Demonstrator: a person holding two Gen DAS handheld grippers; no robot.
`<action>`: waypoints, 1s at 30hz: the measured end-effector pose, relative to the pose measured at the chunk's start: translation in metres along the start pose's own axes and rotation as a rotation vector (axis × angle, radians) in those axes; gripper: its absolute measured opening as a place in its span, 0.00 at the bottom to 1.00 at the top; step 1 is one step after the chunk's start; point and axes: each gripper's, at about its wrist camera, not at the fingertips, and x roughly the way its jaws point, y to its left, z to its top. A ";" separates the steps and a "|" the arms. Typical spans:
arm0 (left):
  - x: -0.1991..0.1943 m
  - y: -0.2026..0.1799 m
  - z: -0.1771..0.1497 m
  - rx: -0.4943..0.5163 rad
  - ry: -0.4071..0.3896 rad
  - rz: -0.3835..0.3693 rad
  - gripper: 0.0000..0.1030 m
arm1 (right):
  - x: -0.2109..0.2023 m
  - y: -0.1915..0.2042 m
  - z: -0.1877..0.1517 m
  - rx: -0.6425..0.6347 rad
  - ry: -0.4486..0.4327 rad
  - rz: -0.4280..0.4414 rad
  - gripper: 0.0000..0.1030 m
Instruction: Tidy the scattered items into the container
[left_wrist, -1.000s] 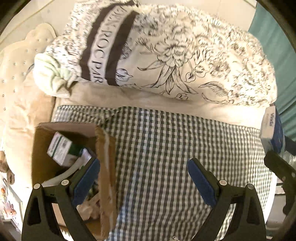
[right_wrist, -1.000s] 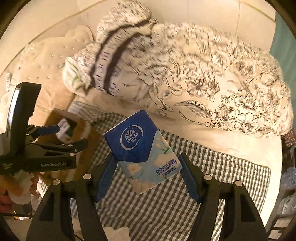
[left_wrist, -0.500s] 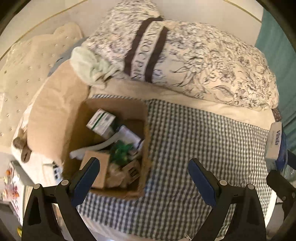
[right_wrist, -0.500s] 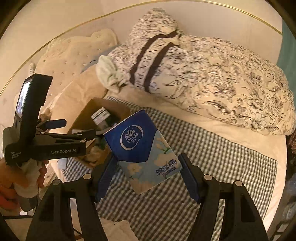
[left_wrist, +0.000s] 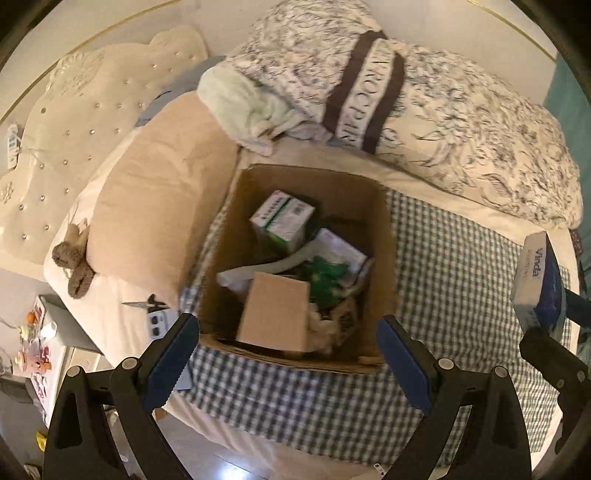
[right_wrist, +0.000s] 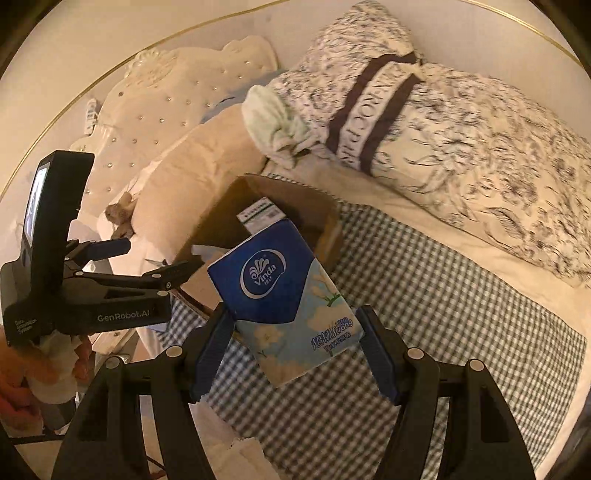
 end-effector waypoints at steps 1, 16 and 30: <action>0.004 0.008 0.001 -0.005 0.007 0.005 0.96 | 0.007 0.004 0.004 -0.002 0.006 0.004 0.66; 0.066 0.073 0.027 0.068 0.075 -0.011 0.96 | 0.108 0.043 0.055 0.015 0.108 0.000 0.86; 0.034 0.009 0.037 0.184 -0.060 -0.174 0.96 | 0.037 -0.011 0.020 0.229 0.006 -0.244 1.00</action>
